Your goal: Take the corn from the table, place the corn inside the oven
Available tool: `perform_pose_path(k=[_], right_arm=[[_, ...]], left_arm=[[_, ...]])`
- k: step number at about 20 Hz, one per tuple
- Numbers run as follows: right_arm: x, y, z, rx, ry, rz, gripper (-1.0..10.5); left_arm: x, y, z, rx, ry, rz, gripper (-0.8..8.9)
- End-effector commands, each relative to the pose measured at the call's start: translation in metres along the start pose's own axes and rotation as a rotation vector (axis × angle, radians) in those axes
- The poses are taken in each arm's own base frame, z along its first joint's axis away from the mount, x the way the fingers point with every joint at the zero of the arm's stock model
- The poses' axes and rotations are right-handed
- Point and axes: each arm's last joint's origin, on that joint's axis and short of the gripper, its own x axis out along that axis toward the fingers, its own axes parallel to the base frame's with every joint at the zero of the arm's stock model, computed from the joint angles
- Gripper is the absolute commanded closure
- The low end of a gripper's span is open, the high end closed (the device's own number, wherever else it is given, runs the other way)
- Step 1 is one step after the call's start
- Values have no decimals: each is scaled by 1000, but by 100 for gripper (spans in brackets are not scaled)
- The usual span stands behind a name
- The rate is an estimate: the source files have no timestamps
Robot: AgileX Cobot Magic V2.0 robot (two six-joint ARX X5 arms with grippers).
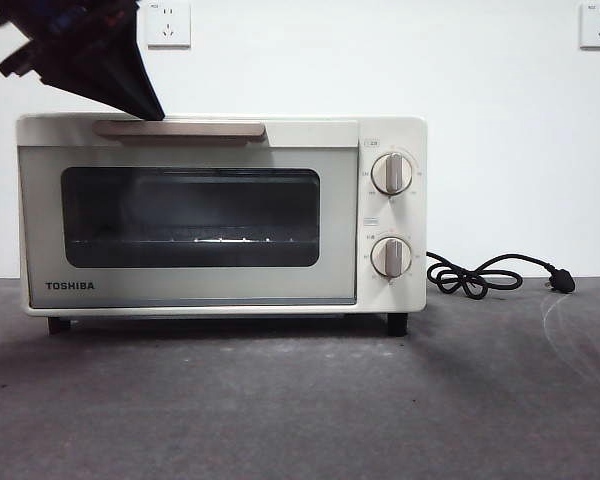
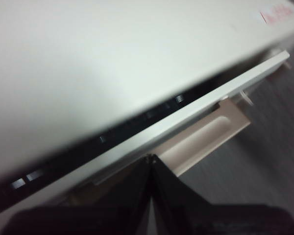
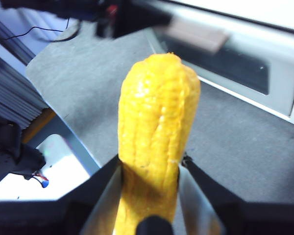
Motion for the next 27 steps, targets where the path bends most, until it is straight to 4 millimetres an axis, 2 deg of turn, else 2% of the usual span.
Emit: perform_pose_path(k=[1,8,15,17,21,25,27], right_arm=[[-1,1,2,3,-11,-2,956],[-1,0,2,0,-18,-28,955],[-1,0,2,0,-17,-26,955],[-1,0,2,0,-16,-26,955],[4,1,8,-15,-53,0,956],[21,4,22,-76,-132,93,956],[36,9,28,-117,-164,137,955]], left_arm=[[14,3,-33,-32,255,22,818],[8,0,-50,-34,444,16,818],[5,-7,-55,-18,499,-3,818],[-1,-14,-57,5,512,-57,819],[-34,-35,-52,62,395,-244,819],[-85,-43,-50,108,183,-252,819],[-111,-42,-54,113,78,-166,819]])
